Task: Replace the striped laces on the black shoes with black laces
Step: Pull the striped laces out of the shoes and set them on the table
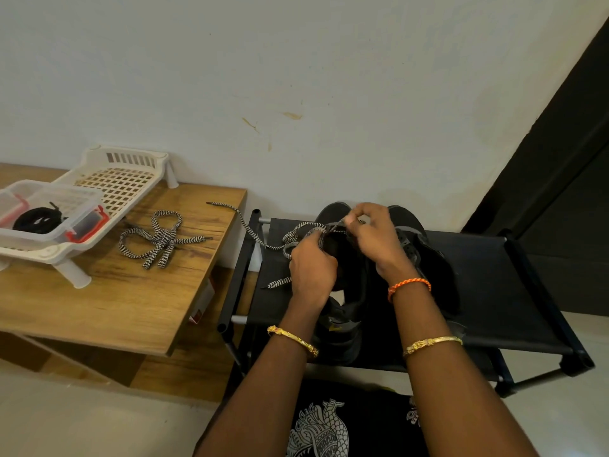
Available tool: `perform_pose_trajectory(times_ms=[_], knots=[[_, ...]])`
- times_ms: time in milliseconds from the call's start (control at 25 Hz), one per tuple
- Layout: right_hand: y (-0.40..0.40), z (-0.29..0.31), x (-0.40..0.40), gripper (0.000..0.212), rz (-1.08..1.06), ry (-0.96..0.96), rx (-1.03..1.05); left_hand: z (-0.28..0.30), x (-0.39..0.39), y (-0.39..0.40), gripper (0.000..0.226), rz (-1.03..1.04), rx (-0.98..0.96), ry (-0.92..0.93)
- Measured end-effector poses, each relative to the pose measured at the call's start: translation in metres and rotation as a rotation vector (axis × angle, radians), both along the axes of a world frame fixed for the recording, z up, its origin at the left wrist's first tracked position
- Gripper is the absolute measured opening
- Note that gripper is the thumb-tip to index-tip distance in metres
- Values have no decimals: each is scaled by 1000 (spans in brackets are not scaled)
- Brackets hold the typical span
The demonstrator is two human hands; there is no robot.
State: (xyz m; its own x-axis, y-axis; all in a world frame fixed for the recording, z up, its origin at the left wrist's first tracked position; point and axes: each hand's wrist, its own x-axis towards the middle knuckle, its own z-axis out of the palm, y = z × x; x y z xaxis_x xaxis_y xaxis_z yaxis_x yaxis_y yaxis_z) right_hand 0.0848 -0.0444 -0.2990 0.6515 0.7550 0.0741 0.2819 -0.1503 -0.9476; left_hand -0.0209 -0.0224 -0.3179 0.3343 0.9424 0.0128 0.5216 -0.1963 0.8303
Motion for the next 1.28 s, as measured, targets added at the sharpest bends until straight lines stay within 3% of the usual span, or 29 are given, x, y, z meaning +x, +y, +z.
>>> perform_pose_trajectory(times_ms=[120,200,240,280,360,480,560,760,880,1000,1200,1240,1280], knots=[[-9,18,12,27,-57,534,400,0,1,-1,38,25,3,22],[-12,19,15,25,-111,753,542,0,0,-1,34,20,8,11],[-11,18,14,22,-151,724,527,-1,0,-1,33,13,12,8],[-9,17,10,17,-183,568,448,-1,0,0,32,6,18,7],[-3,12,2,7,-140,74,167,-2,0,0,31,-7,28,15],[6,-5,-7,20,53,-474,-321,-3,1,2,28,-19,17,13],[10,-12,-12,20,60,-582,-487,-4,2,3,28,-22,9,15],[12,-18,-12,12,-43,-520,-386,-6,2,4,27,-21,-1,20],[7,-15,-9,4,-105,-362,-246,-4,2,4,28,-15,2,26],[-1,-3,-3,17,-186,-71,39,-3,2,2,33,-6,22,36],[-6,17,10,25,-305,672,543,-3,3,2,37,5,-1,66],[-5,17,9,23,-319,691,536,-3,2,3,37,7,-4,66],[-4,17,6,20,-331,584,449,-3,2,3,36,7,-7,65]])
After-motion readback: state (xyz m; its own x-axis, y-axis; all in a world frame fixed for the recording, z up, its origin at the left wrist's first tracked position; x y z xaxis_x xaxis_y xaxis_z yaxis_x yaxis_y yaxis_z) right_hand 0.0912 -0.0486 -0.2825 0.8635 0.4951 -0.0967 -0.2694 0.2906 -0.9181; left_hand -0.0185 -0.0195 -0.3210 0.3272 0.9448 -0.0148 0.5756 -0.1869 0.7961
